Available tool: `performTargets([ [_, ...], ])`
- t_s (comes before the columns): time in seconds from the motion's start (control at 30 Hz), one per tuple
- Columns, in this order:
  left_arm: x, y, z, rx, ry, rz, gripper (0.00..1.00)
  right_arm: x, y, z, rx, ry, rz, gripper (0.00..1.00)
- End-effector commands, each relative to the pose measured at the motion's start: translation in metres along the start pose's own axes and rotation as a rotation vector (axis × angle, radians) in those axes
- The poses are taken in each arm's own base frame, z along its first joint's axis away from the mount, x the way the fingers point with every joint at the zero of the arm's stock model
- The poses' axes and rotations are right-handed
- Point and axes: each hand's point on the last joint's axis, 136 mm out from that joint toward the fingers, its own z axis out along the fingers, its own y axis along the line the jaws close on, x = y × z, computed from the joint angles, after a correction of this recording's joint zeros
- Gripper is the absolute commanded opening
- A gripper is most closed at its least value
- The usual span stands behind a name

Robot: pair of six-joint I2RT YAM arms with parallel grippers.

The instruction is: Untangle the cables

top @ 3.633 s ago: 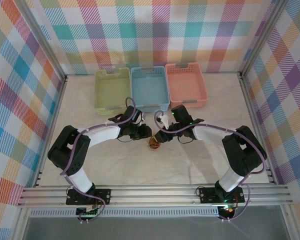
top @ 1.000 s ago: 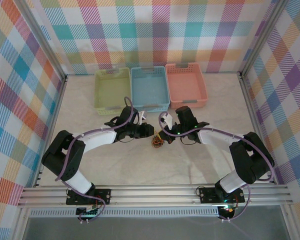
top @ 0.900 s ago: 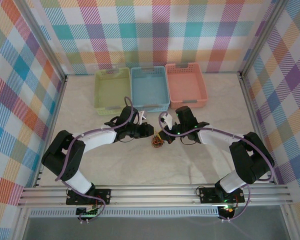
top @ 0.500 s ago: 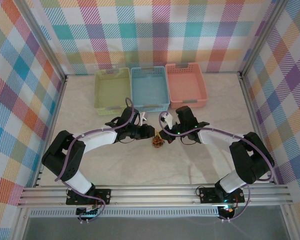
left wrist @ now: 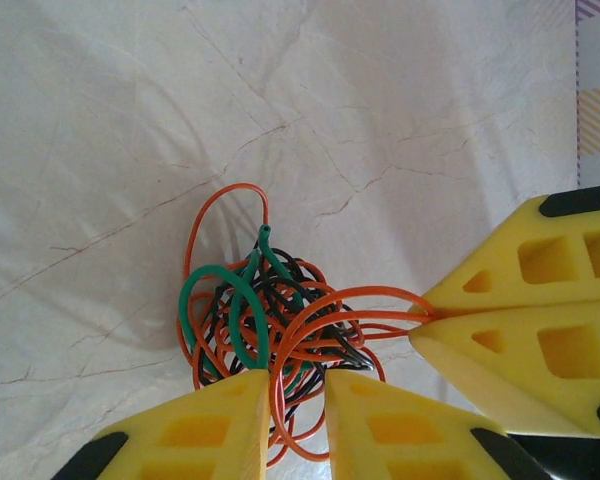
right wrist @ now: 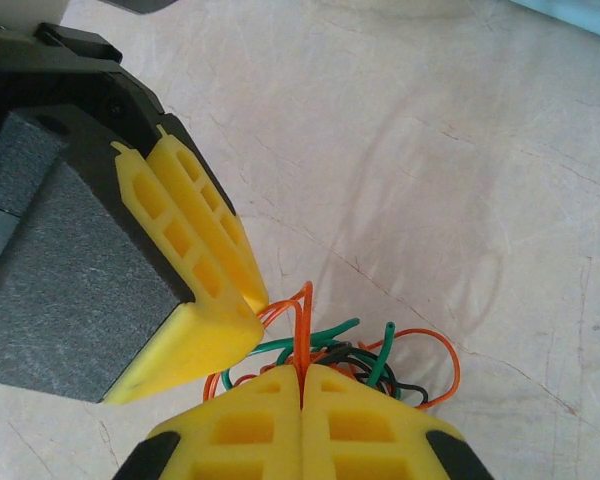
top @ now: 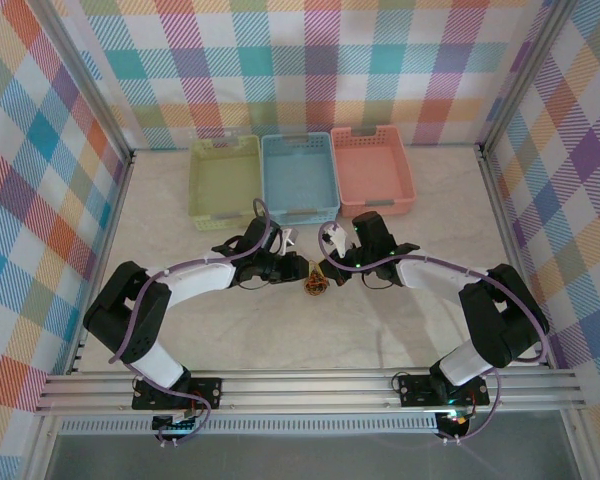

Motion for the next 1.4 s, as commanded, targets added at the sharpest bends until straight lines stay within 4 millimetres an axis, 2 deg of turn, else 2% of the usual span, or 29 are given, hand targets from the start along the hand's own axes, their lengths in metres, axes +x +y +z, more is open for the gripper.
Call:
performTargets([
  [0.0, 0.004, -0.006, -0.005, 0.001, 0.009, 0.007, 0.22, -0.009, -0.003, 0.0, 0.0, -0.016, 0.003, 0.0],
  [0.2, 0.008, -0.001, -0.002, -0.021, 0.025, -0.002, 0.21, -0.008, -0.003, 0.001, -0.001, -0.012, 0.006, 0.0],
  [0.3, 0.007, 0.001, 0.0, -0.026, 0.027, -0.001, 0.14, -0.009, -0.003, 0.001, -0.001, -0.014, 0.005, 0.0],
  [0.4, 0.007, 0.0, 0.0, -0.023, 0.023, 0.003, 0.01, -0.009, -0.003, 0.001, 0.0, -0.012, 0.008, 0.0],
  [0.6, 0.001, -0.01, -0.018, -0.013, -0.031, 0.05, 0.0, -0.01, -0.009, -0.001, 0.038, -0.021, 0.011, 0.0],
  [0.8, -0.006, -0.036, -0.045, 0.066, -0.123, 0.134, 0.0, -0.012, -0.033, -0.007, 0.187, -0.038, 0.039, 0.19],
  [0.9, -0.007, -0.047, -0.061, 0.105, -0.177, 0.176, 0.0, -0.018, -0.035, -0.017, 0.219, -0.095, 0.031, 0.3],
  [0.97, -0.008, -0.053, -0.07, 0.124, -0.213, 0.2, 0.0, -0.022, -0.032, -0.024, 0.224, -0.144, 0.011, 0.37],
  [1.07, -0.008, -0.062, -0.082, 0.16, -0.256, 0.24, 0.0, -0.028, -0.019, -0.031, 0.179, -0.21, -0.04, 0.39],
  [1.27, -0.007, -0.071, -0.097, 0.184, -0.316, 0.298, 0.0, -0.031, 0.024, -0.034, -0.049, -0.271, -0.126, 0.4],
  [1.37, -0.005, -0.075, -0.1, 0.2, -0.322, 0.314, 0.0, -0.025, 0.046, -0.034, -0.167, -0.294, -0.208, 0.4],
])
